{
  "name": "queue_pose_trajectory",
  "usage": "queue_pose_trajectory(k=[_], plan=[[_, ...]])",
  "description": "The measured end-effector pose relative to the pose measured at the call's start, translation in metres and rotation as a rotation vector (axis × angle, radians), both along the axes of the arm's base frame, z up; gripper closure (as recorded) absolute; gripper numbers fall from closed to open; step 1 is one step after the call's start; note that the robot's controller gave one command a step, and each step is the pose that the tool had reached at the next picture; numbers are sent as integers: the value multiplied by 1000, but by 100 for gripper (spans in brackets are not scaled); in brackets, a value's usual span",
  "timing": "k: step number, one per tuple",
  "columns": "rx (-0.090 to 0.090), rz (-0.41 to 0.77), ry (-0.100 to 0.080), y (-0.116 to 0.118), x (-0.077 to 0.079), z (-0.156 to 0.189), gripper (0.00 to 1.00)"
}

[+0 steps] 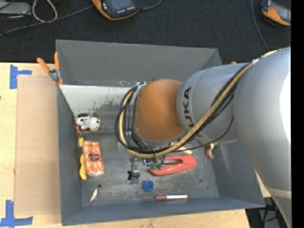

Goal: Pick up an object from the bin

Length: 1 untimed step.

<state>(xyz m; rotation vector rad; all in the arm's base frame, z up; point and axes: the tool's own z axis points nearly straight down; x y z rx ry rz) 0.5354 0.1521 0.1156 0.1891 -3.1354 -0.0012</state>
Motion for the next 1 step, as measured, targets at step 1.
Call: queue_pose_trajectory(k=[1], plan=[[0,-112,3,-23,16,-6,0]])
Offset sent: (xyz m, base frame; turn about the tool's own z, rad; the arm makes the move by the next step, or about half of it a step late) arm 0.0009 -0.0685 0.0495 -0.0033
